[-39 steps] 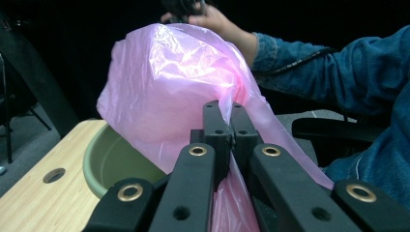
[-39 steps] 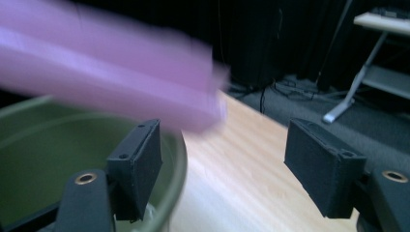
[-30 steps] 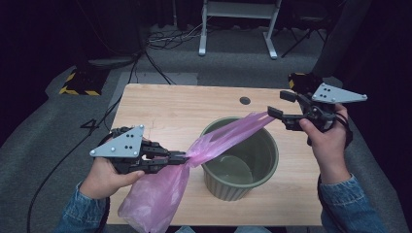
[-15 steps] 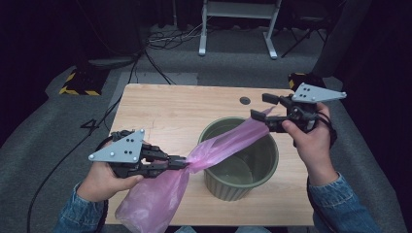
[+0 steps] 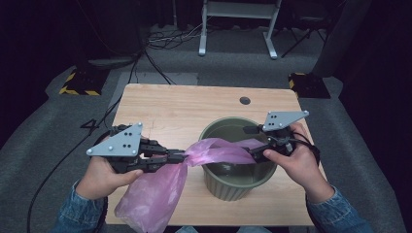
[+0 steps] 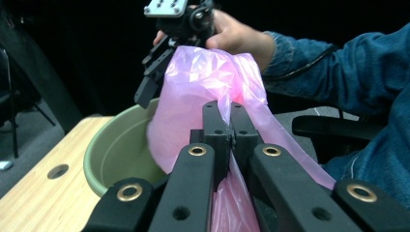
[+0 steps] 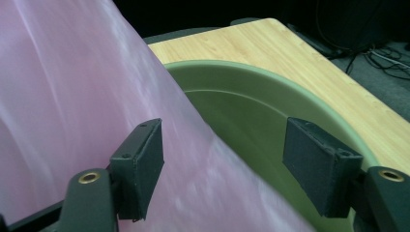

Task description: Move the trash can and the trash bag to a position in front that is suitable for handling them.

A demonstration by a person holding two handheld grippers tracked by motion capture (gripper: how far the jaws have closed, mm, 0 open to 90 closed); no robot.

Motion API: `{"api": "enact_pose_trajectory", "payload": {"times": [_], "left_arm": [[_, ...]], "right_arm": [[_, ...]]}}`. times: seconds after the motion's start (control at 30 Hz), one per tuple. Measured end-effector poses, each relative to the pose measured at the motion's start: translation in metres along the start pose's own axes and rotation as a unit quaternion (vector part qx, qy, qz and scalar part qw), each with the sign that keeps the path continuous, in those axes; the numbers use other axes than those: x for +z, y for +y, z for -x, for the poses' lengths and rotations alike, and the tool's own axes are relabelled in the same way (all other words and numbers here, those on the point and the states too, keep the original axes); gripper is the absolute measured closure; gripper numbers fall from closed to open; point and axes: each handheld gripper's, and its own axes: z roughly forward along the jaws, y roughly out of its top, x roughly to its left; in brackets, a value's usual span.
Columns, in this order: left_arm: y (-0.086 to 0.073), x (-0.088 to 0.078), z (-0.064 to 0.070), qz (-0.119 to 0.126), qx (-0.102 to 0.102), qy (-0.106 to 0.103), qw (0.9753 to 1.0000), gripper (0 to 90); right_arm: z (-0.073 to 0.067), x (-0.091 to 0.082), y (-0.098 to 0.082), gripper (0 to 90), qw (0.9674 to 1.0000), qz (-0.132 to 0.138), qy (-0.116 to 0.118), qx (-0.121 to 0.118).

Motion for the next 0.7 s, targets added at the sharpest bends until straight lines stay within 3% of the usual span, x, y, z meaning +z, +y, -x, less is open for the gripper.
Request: {"api": "enact_pose_trajectory", "payload": {"times": [0.13, 0.2, 0.23, 0.43, 0.7], "left_arm": [[-0.001, 0.023, -0.012, -0.04, -0.015, -0.001, 0.9991, 89.1], [-0.001, 0.029, -0.014, -0.048, -0.019, -0.007, 0.9986, 88.9], [-0.002, 0.039, -0.018, -0.063, -0.021, -0.014, 0.9977, 88.9], [-0.007, 0.061, -0.03, -0.073, -0.037, -0.023, 0.9963, 88.8], [-0.009, 0.091, -0.043, -0.097, -0.06, -0.035, 0.9928, 89.0]], "right_arm": [[0.001, -0.003, -0.007, 30.6, 0.9999, -0.006, -0.003, 0.008], [0.002, -0.006, -0.01, 30.6, 0.9999, -0.006, -0.01, 0.011], [0.004, -0.009, -0.012, 30.5, 0.9998, -0.003, -0.016, 0.012], [0.014, -0.033, -0.023, 30.6, 0.9975, 0.037, -0.05, 0.033], [0.015, -0.046, -0.036, 30.6, 0.9967, 0.044, -0.054, 0.042]]}}
